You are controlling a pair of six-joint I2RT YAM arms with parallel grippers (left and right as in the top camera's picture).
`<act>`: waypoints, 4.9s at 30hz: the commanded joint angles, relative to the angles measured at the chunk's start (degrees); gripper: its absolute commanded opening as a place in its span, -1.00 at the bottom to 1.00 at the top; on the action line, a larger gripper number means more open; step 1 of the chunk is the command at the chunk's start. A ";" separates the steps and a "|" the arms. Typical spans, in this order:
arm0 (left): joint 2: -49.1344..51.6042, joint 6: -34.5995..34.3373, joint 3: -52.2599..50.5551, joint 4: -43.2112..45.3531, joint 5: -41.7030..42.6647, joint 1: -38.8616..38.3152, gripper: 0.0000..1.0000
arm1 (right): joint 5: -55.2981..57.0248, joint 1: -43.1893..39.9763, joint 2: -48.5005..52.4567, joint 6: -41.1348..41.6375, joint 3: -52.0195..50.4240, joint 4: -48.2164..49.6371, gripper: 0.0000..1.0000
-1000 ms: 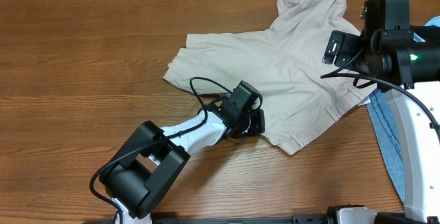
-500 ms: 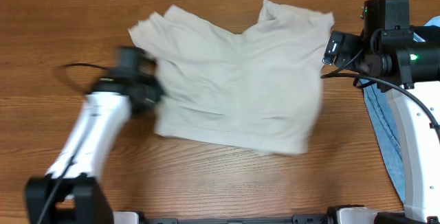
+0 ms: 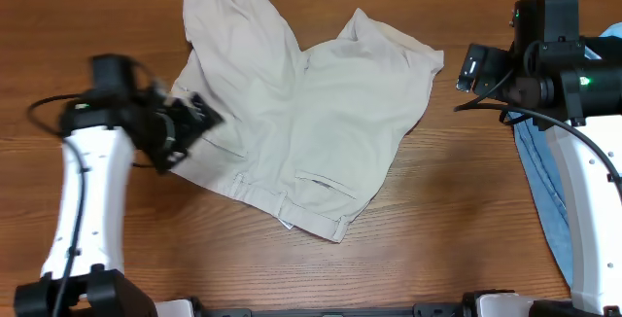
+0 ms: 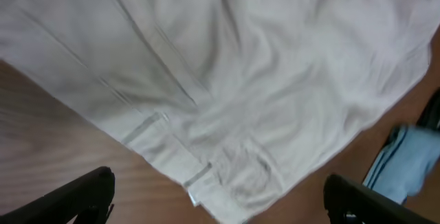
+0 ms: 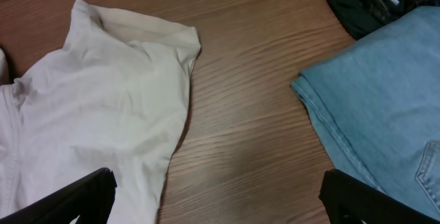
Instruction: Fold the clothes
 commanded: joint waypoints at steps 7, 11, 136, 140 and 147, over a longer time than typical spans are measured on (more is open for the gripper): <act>0.35 -4.70 -11.74 13.49 -7.98 -20.44 0.89 | 0.11 -0.26 -1.31 0.02 1.33 0.07 1.00; 0.79 -4.63 -12.07 15.10 -7.91 -25.81 0.61 | 0.11 -0.26 -1.31 0.02 1.33 -0.13 1.00; -17.40 11.15 10.38 -16.04 -46.05 -47.65 -0.92 | -29.16 -1.84 1.75 17.42 -46.34 37.03 -0.92; -17.55 11.26 17.18 -16.50 -48.06 -46.97 -0.92 | -25.81 -6.82 -6.97 15.19 -36.52 26.38 -0.92; -18.38 13.57 35.08 -19.08 -48.13 -46.45 -0.92 | -20.85 -13.16 -19.37 10.60 -12.50 9.35 -0.92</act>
